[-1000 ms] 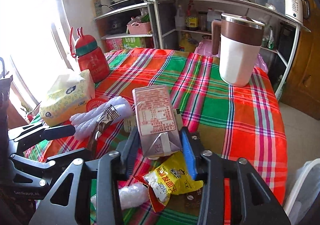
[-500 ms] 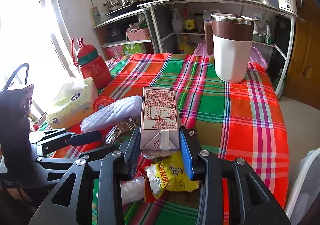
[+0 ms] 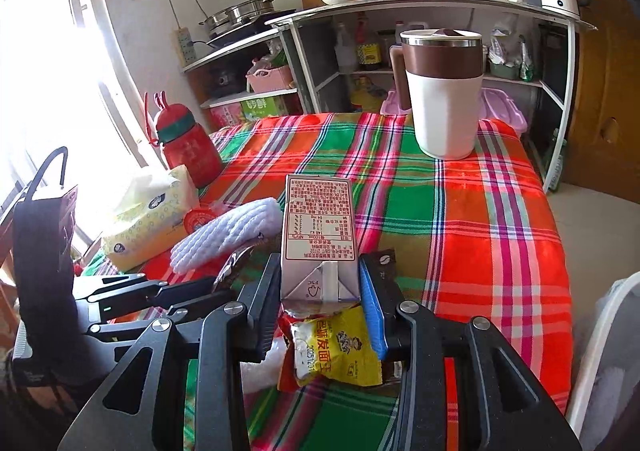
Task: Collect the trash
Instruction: 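Grasp the pink-white milk carton with the right tool while the left tool grasps the brown snack wrapper, then carry both items over the white bin and open both tools to drop them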
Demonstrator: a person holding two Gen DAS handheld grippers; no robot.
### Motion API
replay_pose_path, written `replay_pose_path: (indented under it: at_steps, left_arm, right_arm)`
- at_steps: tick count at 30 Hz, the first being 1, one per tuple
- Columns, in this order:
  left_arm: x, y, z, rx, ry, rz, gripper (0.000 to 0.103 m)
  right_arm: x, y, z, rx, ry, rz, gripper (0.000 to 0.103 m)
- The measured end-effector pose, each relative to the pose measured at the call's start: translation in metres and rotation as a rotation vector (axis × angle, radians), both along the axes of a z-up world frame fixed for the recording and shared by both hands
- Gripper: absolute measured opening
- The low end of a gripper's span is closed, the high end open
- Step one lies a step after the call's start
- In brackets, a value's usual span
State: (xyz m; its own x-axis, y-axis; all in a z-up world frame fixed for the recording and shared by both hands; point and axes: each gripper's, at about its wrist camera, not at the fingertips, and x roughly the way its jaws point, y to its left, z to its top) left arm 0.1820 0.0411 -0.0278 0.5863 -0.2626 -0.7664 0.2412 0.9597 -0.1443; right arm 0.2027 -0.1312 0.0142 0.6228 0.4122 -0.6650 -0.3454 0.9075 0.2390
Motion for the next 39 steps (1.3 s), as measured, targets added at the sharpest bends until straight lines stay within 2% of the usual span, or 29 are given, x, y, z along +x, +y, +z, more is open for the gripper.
replay_pose_path:
  at_steps: [11,20,24,31,39]
  left_arm:
    - [-0.025,-0.004,0.021,-0.031,-0.044,-0.005,0.021]
    - [-0.045,-0.029,0.045,-0.060,-0.090,-0.067,0.021]
    - [-0.050,-0.043,0.040,-0.104,-0.046,-0.108,0.021]
    - [-0.067,-0.072,0.021,-0.075,0.006,-0.148,0.021]
    - [-0.081,-0.085,0.003,-0.077,0.070,-0.160,0.021]
  right_arm:
    - [-0.023,-0.016,0.013,0.051,-0.028,-0.032,0.038]
    - [-0.052,-0.043,0.029,0.079,-0.052,-0.093,0.038]
    - [-0.067,-0.059,0.031,0.096,-0.049,-0.127,0.038]
    - [-0.085,-0.084,0.034,0.103,-0.052,-0.173,0.038]
    - [-0.101,-0.103,0.031,0.111,-0.048,-0.202,0.038]
